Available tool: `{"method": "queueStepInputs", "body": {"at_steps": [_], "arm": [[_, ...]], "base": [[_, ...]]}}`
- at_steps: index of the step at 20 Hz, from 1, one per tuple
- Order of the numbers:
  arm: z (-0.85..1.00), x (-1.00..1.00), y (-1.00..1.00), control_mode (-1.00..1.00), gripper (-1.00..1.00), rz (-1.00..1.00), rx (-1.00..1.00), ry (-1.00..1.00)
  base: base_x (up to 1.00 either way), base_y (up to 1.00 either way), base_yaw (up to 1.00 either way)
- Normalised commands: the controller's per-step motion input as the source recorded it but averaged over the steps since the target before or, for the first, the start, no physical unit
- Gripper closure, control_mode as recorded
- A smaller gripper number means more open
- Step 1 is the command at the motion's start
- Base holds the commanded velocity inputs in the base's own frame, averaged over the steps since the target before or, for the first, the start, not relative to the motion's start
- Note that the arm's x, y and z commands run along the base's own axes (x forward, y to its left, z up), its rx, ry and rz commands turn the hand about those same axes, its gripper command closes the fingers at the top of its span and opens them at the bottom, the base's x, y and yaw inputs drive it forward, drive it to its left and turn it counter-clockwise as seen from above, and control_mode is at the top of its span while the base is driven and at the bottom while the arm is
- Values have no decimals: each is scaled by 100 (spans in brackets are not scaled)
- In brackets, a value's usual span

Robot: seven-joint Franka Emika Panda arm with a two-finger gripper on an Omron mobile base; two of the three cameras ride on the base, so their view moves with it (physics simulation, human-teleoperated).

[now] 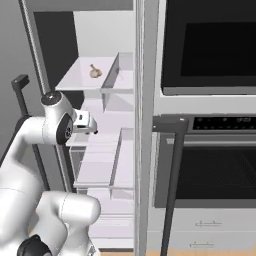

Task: Place one garlic and one chicken drumstick in each tupperware on the nearby counter, to pack two identical lunches.

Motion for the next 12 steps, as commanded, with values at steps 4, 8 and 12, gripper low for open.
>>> {"method": "queueStepInputs", "body": {"at_steps": [4, 8, 12], "arm": [[-1, 59, -8, -100, -100, 11, 1, 0], [-15, 72, 0, -100, -100, 24, 0, 12], [-5, 41, 0, -100, -100, 28, 0, 8]], "base": [[0, 0, 0], [0, 0, 0], [0, 0, 0]]}}
